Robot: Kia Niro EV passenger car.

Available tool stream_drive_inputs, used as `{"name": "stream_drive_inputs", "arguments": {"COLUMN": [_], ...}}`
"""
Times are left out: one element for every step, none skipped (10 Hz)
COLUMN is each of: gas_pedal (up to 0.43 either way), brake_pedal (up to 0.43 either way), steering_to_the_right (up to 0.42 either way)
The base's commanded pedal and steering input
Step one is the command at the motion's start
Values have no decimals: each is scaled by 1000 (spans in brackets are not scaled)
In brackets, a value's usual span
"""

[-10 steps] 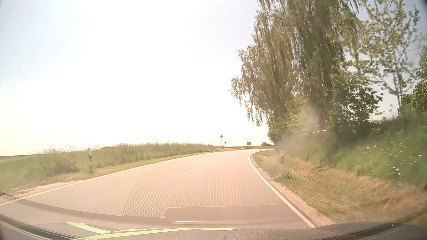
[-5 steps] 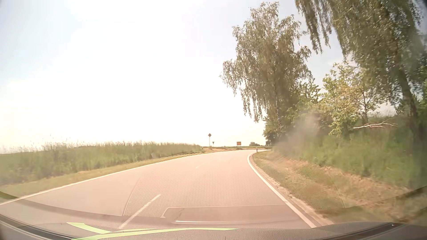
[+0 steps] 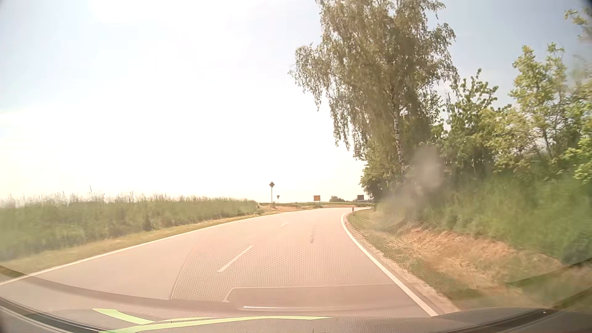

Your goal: Follow the waypoints while adhering to traffic rules and regulations

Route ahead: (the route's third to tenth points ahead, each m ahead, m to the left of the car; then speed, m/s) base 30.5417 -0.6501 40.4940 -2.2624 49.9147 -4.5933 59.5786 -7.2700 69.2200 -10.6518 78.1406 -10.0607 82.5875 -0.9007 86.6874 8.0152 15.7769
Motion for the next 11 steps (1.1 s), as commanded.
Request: {"name": "stream_drive_inputs", "arguments": {"gas_pedal": [0,0,0,0,0,0,0,0,0,0,0], "brake_pedal": [79,79,85,91,98,98,98,104,104,110,116], "steering_to_the_right": [26,25,25,25,24,22,22,22,22,21,21]}}
